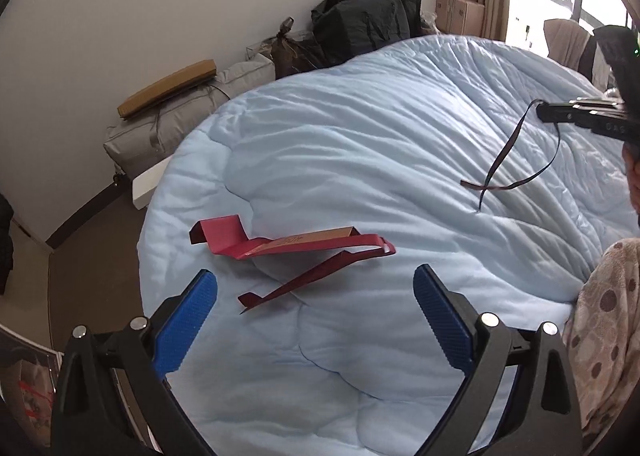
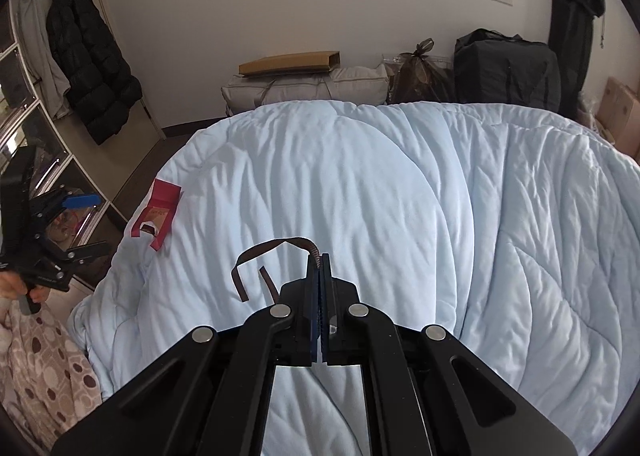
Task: Collect trash
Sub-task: 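Grasp the brown cord with the right tool while the left tool grasps the dark red ribbons, then lift the cord and ribbons and carry both to the trash bin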
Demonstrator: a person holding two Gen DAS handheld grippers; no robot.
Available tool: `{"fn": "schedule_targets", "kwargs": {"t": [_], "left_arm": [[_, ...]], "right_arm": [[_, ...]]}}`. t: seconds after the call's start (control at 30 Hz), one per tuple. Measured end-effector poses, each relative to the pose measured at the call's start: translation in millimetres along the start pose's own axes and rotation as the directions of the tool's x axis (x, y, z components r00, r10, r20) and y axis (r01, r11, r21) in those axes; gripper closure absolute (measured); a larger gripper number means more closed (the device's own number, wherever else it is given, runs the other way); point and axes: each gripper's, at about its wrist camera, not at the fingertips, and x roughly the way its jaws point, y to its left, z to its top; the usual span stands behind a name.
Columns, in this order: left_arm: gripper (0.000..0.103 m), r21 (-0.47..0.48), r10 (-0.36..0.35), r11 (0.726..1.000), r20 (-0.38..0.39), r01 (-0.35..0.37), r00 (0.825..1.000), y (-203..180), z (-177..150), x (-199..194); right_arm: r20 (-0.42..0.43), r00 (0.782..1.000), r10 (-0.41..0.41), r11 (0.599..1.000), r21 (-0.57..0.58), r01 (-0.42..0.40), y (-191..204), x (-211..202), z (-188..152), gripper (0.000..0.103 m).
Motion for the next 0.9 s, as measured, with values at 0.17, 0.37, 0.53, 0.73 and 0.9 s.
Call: {"fn": "schedule_targets", "kwargs": {"t": [0.17, 0.37, 0.53, 0.73, 0.9], "left_arm": [[0.033, -0.007, -0.066, 0.998, -0.116, 0.066, 0.991, 20.0, -4.5, 44.0], [0.063, -0.013, -0.102, 0.995, -0.173, 0.102, 0.980, 25.7, -6.8, 69.5], [0.094, -0.007, -0.115, 0.993, -0.153, 0.115, 0.982, 16.6, -3.6, 66.6], [0.100, 0.045, -0.071, 0.996, -0.080, 0.075, 0.994, -6.7, 3.2, 30.0], [0.100, 0.076, -0.063, 0.995, -0.008, 0.064, 0.998, -24.3, 4.3, -15.9]], "right_arm": [[-0.016, 1.000, 0.013, 1.000, -0.016, -0.013, -1.2, 4.7, -6.3, 0.103], [-0.018, 0.999, 0.031, 0.999, -0.006, -0.031, -5.2, 13.4, -6.9, 0.103], [-0.026, 0.999, 0.040, 0.999, 0.001, -0.040, -4.8, 21.7, -6.9, 0.103], [-0.038, 0.998, 0.050, 0.999, 0.020, -0.050, -7.8, 23.2, -5.2, 0.103], [-0.029, 0.998, 0.048, 0.999, 0.004, -0.048, -3.2, 7.4, -0.2, 0.103]]}}
